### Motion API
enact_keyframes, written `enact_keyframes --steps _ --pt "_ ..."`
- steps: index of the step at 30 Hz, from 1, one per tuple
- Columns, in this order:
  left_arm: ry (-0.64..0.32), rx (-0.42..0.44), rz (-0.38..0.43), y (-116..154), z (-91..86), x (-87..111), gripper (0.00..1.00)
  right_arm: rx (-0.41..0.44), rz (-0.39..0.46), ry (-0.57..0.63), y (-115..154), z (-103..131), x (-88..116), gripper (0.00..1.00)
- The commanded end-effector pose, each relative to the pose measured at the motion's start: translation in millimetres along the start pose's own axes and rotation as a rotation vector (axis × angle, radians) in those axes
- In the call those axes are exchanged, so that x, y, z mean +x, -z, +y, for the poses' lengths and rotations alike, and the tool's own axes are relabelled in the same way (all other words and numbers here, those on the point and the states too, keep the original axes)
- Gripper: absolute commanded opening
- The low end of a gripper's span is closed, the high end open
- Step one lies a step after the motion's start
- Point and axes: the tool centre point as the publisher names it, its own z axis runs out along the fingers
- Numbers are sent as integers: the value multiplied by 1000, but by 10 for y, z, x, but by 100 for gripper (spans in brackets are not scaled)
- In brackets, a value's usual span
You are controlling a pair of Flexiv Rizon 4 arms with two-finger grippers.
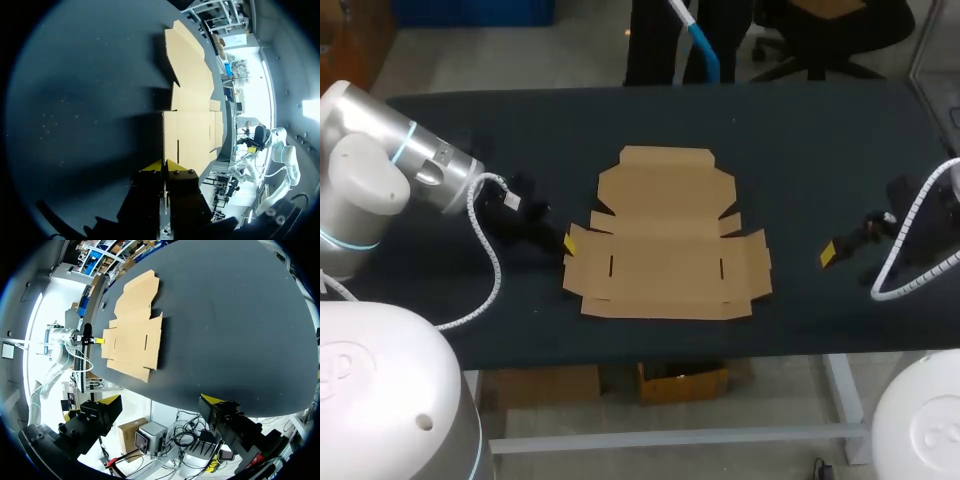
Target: Assemble the packaging by folding the flat box into shape, placing the metal phone stand inside, and closing the box properly
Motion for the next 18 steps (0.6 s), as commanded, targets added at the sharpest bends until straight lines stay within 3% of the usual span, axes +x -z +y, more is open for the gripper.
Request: enact_keyframes --steps 1,18 --pt "3 2 0 -3 3 -6 0 6 5 0 14 12 -3 100" --pt "22 8 8 -2 31 -8 0 5 4 -2 24 6 8 100"
